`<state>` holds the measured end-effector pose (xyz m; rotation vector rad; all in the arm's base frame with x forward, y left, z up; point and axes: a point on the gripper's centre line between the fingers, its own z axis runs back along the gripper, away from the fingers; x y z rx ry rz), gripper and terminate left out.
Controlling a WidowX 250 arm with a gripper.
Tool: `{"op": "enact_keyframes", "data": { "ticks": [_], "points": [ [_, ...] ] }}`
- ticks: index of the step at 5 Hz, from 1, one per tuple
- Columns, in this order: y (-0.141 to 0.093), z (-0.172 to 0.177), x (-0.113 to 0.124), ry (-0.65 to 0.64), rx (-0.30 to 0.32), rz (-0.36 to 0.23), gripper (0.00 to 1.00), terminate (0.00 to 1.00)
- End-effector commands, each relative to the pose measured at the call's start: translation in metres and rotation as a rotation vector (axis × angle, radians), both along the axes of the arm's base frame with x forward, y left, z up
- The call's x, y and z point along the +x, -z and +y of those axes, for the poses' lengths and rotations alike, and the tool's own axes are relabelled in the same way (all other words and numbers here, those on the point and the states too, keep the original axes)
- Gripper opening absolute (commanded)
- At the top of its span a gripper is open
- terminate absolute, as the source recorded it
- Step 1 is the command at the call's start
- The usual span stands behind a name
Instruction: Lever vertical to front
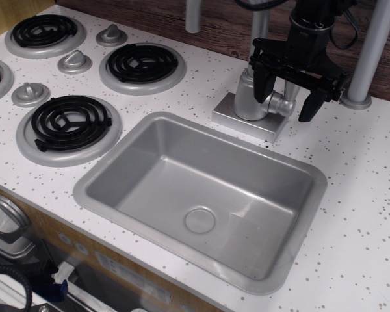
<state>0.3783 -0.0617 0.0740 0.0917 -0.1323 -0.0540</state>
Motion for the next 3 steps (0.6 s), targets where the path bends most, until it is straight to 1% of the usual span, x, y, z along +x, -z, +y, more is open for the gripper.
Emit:
{"op": "enact_keyframes", "data": {
  "ticks": [1,2,3],
  "points": [
    [0.0,0.0,0.0,0.0,0.0,0.0,1.0,0.0],
    [-0.011,-0.002,0.013,0.049,0.045,-0.084,1.0,0.0],
    [-0.024,-0.005,0.022,0.076,0.071,-0.088,1.0,0.0]
  ]
}}
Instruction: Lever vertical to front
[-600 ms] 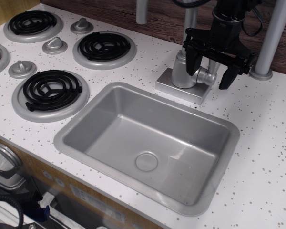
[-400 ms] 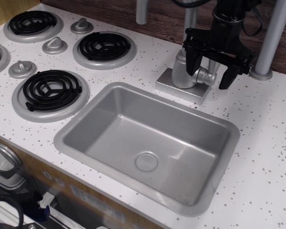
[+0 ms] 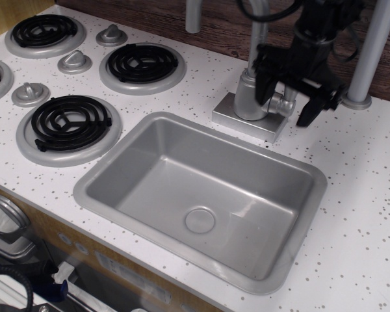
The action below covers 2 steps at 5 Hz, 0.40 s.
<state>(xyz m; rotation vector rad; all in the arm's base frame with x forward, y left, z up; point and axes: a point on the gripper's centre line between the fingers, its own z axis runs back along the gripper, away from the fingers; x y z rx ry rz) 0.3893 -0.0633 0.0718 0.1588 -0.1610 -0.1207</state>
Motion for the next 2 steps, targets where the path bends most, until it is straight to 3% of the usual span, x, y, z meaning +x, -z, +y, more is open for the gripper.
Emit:
{"op": "enact_keyframes", "data": {
  "ticks": [1,2],
  "points": [
    [-0.034,-0.004,0.019,0.048,0.031,-0.09,1.0,0.0],
    [-0.038,-0.003,0.03,0.081,0.044,-0.101,1.0,0.0]
  ]
}}
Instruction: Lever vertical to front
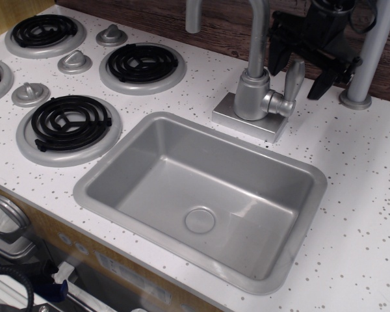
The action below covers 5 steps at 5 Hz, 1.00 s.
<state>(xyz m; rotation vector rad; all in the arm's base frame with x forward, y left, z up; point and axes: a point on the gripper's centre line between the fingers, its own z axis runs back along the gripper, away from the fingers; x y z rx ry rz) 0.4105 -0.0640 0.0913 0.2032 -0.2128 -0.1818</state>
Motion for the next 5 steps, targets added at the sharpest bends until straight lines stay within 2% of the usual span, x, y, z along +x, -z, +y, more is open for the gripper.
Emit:
{"op": "enact_keyframes", "data": {
  "ticks": [1,2,3,4,5],
  "points": [
    [-0.018,0.0,0.017,0.053,0.012,-0.08,1.0,0.0],
    [-0.014,0.003,0.022,0.061,0.001,-0.084,1.0,0.0],
    [-0.01,0.004,0.023,0.045,-0.019,-0.074,0.0,0.0],
    [-0.008,0.005,0.021,0.026,-0.029,-0.061,0.0,0.0],
    [-0.007,0.005,0.01,-0.034,-0.045,0.013,0.0,0.0]
  ]
}}
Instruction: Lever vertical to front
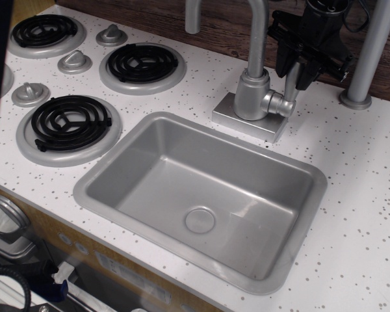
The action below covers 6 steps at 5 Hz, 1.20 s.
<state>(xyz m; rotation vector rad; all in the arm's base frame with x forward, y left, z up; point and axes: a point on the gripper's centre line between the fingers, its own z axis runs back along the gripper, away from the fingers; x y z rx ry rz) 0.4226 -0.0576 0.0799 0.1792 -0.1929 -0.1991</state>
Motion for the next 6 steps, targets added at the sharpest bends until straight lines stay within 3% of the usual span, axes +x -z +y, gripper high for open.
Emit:
{"op": "enact_keyframes", "data": {
  "ticks": [1,3,6],
  "points": [
    [-0.019,-0.002,-0.015,-0.132,-0.053,0.111,0.0,0.0],
    [-0.018,-0.005,-0.038,-0.262,-0.091,0.266,0.0,0.0],
    [0.017,0.003,-0.058,-0.291,-0.211,0.206,0.0,0.0]
  ]
}}
